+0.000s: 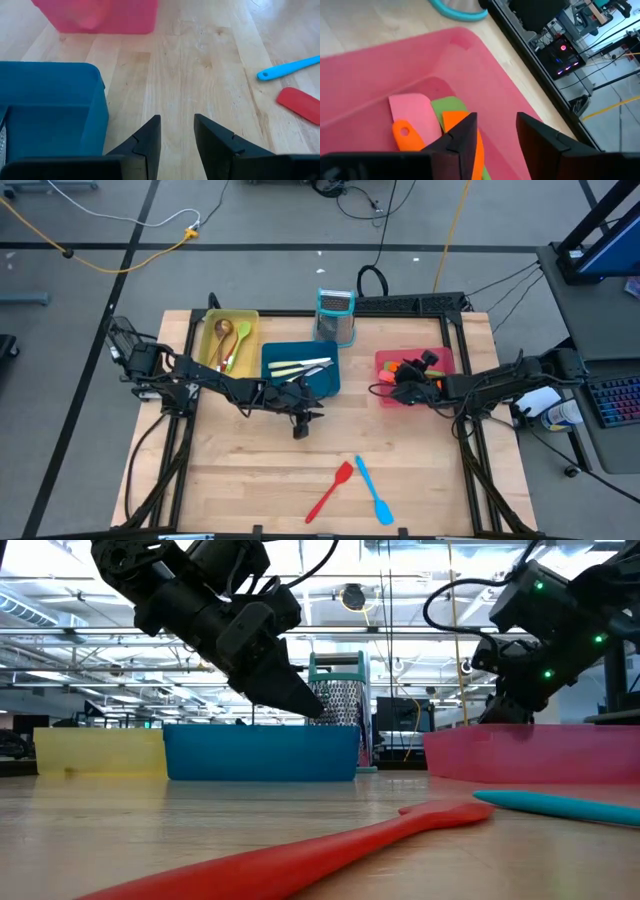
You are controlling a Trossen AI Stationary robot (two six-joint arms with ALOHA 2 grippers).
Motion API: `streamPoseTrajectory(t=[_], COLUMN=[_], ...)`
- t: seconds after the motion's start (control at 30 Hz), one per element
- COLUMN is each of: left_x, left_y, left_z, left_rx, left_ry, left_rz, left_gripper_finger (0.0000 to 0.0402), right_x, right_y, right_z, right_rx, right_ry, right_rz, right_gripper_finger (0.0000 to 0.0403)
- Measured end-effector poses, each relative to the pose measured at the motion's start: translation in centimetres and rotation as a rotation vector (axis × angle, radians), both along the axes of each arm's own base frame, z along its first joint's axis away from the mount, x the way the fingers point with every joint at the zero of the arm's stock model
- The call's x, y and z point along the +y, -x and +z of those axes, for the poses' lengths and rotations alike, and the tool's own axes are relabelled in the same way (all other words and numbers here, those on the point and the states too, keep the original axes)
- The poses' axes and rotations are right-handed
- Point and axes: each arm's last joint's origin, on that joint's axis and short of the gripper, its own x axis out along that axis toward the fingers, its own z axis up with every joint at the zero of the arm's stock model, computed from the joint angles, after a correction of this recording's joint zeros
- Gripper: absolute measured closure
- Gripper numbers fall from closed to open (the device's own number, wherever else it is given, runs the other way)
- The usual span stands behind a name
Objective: Pick & Place Kitchen Items
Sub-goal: Put the red spatula into the red bin
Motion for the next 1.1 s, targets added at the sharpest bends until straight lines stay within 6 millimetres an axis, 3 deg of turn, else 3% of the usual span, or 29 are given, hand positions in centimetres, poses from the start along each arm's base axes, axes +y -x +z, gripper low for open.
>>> streamPoseTrajectory(t=[0.63,0.73,1.1], left_x=[-0.2,-0.9,-4.5], left_y=[0.0,0.0,0.0], left_z=[0.0,0.0,1.0], left_rx=[-0.002,-0.002,-0.104], left_ry=[0.166,0.165,0.252], left_rz=[0.104,0.084,0.043], left_gripper_finger=[0.0282,0.0282,0.0282], right_x=[0.1,0.2,0.7], right_y=[-2.3,-2.6,-3.1], right_z=[2.3,2.5,2.6], right_rx=[-0.387,-0.453,-0.435], right_ry=[-0.013,-0.047,-0.175], right_rz=[-0.005,0.005,0.211], right_gripper_finger=[0.0267,0.027,0.027])
